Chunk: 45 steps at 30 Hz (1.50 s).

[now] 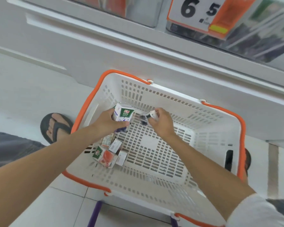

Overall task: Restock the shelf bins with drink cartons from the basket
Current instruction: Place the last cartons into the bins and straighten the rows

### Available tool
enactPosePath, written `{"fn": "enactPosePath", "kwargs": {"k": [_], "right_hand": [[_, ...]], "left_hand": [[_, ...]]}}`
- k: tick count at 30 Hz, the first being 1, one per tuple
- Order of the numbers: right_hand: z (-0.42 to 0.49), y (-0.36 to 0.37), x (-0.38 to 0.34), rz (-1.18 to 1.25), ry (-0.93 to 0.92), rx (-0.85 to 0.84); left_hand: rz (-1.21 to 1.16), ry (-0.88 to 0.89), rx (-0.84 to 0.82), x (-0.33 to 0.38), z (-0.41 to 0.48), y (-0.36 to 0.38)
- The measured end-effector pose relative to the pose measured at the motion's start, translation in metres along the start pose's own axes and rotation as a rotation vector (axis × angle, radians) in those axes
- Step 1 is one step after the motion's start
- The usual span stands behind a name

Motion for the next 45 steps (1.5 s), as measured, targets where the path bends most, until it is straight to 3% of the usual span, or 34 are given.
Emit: {"fn": "enactPosePath", "kwargs": {"k": [2,9,12,18,21,24,26,29,33,35,37,41,45], "right_hand": [[-0.009,-0.049,-0.015,-0.067,-0.125,-0.031],[-0.062,-0.214,-0.118,0.279,-0.244,-0.148],[-0.092,-0.261,-0.160,0.310,-0.319,-0.177],[-0.130,-0.323,-0.188,0.307,-0.367,-0.036],[-0.132,-0.339,-0.181,0.214,-0.321,-0.016],[-0.128,-0.338,-0.172,0.525,-0.235,-0.168],[-0.122,-0.348,-0.167,0.654,-0.199,-0.184],[-0.109,-0.384,-0.158,0.539,-0.236,-0.087],[-0.095,-0.461,-0.132,0.335,-0.252,0.341],[-0.087,-0.491,-0.122,0.250,-0.270,0.499],[-0.070,-0.500,-0.117,0.123,-0.256,0.518],[-0.028,-0.475,-0.106,-0.106,-0.171,0.291],[-0.010,-0.426,-0.079,-0.002,0.055,-0.238]], "left_hand": [[0.020,0.024,-0.003,0.018,-0.006,0.007],[0.069,0.176,-0.173,0.114,-0.080,0.064],[0.088,0.268,-0.245,0.149,-0.119,0.090],[0.050,0.429,-0.511,0.206,-0.193,0.140],[0.063,0.487,-0.412,0.232,-0.209,0.147],[0.106,0.546,-0.362,0.256,-0.219,0.156],[0.153,0.571,-0.357,0.271,-0.219,0.164],[0.283,0.705,-0.317,0.304,-0.218,0.174],[0.716,1.050,0.189,0.365,-0.210,0.153],[1.016,1.042,0.412,0.375,-0.190,0.141],[1.311,0.906,0.537,0.368,-0.160,0.130],[1.402,0.930,0.595,0.358,-0.139,0.123],[1.349,1.000,0.617,0.361,-0.137,0.122]]}}
Point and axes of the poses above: each hand's wrist, its own z-axis towards the middle knuckle, its own y-axis out of the palm, x = y × z, the point moved 8 cm from there along z, towards the middle knuckle, and after that the axes turned 8 degrees about -y, right-handed, at the moved point
